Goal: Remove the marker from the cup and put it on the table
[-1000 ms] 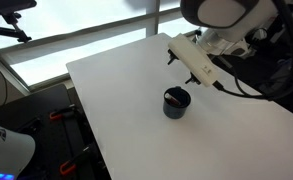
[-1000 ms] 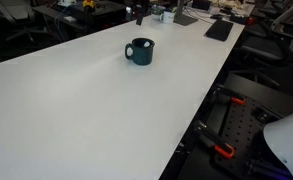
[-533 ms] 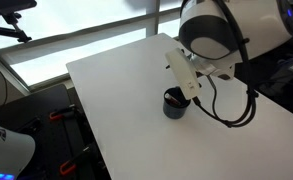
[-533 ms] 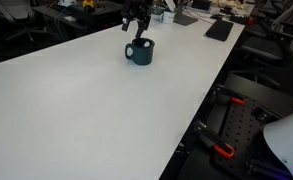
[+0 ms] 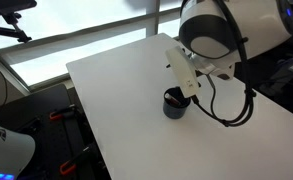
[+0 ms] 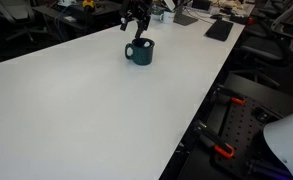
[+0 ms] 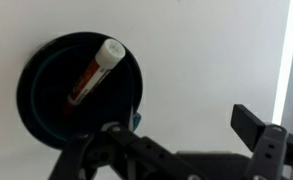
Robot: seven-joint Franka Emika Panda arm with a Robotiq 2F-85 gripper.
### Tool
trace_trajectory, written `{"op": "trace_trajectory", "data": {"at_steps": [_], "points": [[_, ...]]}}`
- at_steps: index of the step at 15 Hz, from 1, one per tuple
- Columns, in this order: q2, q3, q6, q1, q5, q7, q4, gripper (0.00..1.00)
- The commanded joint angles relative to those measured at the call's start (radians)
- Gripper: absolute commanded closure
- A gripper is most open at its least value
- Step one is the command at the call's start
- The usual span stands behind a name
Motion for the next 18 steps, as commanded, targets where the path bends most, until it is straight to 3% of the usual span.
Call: {"op": "trace_trajectory", "data": {"at_steps": [1,3,8,13,18], "points": [[0.001,0.001,-0.002,-0.002,-0.002,0.001,0.002,0.00],[-0.039,0.002,-0.005,-0.002,0.021,0.035,-0.016,0.00],[-0.123,-0.021,-0.224,0.000,0.000,0.198,-0.015,0.00],[-0.051,-0.083,-0.508,-0.016,0.002,0.401,0.118,0.00],[0.062,-0.125,-0.533,-0.036,0.008,0.482,0.209,0.00]]}}
